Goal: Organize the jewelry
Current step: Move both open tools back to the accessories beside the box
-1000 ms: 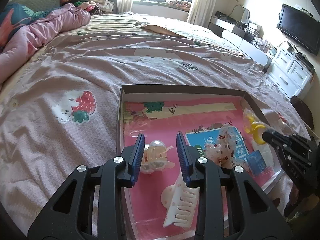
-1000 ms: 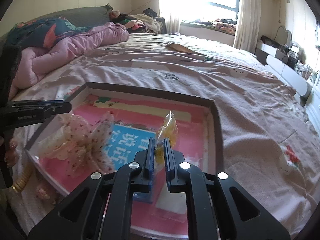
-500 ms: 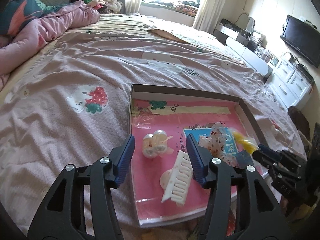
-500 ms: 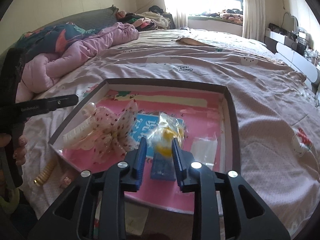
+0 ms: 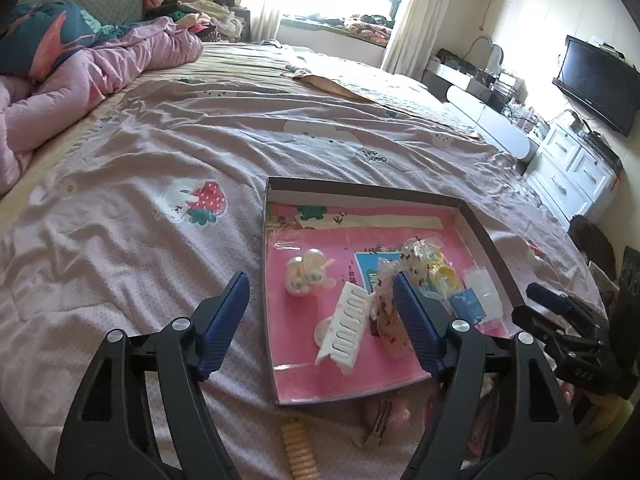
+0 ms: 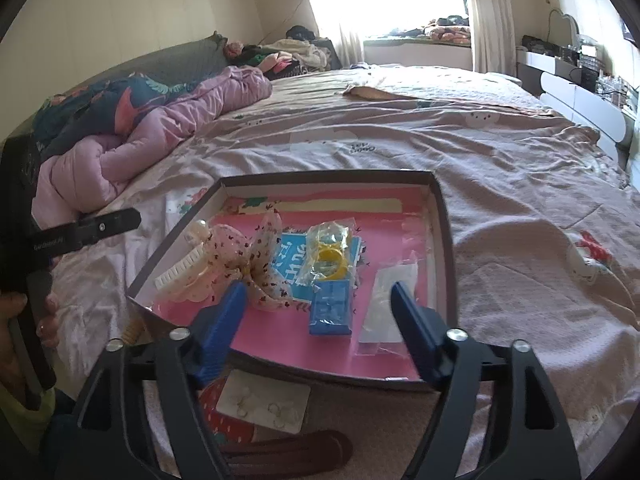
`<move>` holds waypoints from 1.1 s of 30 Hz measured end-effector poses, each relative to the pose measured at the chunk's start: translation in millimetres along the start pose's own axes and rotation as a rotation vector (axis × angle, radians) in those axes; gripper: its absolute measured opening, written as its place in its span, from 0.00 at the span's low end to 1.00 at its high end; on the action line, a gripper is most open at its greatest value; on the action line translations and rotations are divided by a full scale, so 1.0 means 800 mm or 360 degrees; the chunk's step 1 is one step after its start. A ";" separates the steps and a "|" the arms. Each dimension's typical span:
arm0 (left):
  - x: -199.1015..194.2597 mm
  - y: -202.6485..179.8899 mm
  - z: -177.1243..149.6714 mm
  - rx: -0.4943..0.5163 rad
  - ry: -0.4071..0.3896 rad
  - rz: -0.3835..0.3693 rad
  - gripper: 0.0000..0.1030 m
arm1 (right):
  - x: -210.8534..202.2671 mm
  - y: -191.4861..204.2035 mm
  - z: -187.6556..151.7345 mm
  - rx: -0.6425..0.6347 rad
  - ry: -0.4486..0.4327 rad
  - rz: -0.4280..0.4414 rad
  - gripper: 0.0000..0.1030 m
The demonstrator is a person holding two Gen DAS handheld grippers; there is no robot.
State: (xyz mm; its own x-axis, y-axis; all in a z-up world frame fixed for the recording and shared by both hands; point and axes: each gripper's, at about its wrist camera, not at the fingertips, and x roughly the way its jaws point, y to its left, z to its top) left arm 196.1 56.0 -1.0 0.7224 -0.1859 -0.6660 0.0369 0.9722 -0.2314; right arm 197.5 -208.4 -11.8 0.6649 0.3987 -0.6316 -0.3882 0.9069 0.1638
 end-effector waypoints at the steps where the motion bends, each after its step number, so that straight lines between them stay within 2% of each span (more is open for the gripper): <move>1: -0.003 -0.002 -0.001 0.0011 -0.0002 0.0003 0.65 | -0.003 0.000 0.001 0.0004 -0.0007 -0.0004 0.79; 3: -0.008 -0.005 -0.003 0.0019 -0.0009 0.0010 0.70 | -0.012 0.000 0.001 0.0025 -0.0024 -0.0014 0.85; 13: -0.042 -0.021 -0.021 0.0031 -0.0015 -0.0057 0.86 | -0.055 -0.003 0.002 0.0029 -0.0079 -0.0023 0.91; 24: -0.080 -0.028 -0.035 0.0035 -0.0074 -0.0032 0.88 | -0.106 -0.014 -0.010 0.0030 -0.0123 -0.0055 0.91; 33: -0.099 -0.029 -0.053 0.0069 -0.0090 0.0016 0.88 | -0.127 -0.010 -0.026 -0.0023 -0.0120 -0.0060 0.91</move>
State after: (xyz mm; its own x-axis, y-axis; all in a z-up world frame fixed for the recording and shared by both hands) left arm 108.9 42.2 27.2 0.7608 -0.1686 -0.6266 0.0582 0.9795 -0.1929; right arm 119.6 -258.7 35.5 0.7251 0.3741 -0.5782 -0.3708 0.9196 0.1300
